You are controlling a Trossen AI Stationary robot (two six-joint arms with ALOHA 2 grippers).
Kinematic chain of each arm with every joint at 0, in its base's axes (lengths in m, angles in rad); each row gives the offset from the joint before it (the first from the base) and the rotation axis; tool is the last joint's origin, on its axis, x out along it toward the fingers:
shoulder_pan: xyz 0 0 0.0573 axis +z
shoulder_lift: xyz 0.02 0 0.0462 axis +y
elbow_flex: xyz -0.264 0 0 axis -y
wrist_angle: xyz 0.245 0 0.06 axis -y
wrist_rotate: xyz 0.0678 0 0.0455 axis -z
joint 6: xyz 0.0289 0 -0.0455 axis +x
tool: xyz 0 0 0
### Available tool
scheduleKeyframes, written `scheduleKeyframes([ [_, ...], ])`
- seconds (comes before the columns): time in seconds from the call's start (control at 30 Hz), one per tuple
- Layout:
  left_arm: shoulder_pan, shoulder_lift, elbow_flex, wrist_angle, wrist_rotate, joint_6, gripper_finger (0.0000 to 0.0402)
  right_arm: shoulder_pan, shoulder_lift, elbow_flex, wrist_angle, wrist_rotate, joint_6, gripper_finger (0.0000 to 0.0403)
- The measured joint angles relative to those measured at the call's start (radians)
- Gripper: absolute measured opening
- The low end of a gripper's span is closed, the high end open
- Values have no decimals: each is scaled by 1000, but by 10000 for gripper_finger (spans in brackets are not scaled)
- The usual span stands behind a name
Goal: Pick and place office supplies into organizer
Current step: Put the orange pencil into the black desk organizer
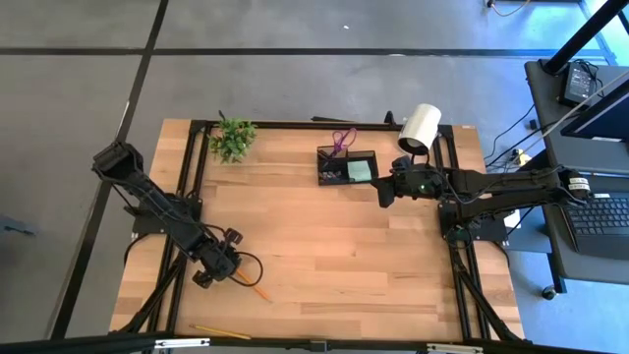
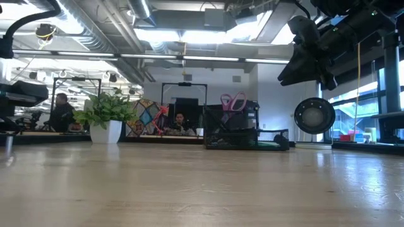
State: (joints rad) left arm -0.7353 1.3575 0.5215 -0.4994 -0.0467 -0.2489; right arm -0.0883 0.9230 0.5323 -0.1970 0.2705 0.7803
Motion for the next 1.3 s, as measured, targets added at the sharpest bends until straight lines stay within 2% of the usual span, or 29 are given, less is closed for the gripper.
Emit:
scheduleKeyframes([
  [0.37, 0, 3, 3, -9, 8, 0, 76, 0, 0, 0, -2, 0, 0, 76],
  [0.83, -1, 3, 3, -14, -5, 0, 58, 0, 0, 0, -3, 0, -2, 76],
  [1.17, -1, 3, 3, -10, -10, 0, 12, 0, 0, 0, -3, 0, -2, 76],
  [1.3, -1, 3, 3, -9, -12, 0, 13, 0, 0, 0, -3, 0, -2, 76],
])
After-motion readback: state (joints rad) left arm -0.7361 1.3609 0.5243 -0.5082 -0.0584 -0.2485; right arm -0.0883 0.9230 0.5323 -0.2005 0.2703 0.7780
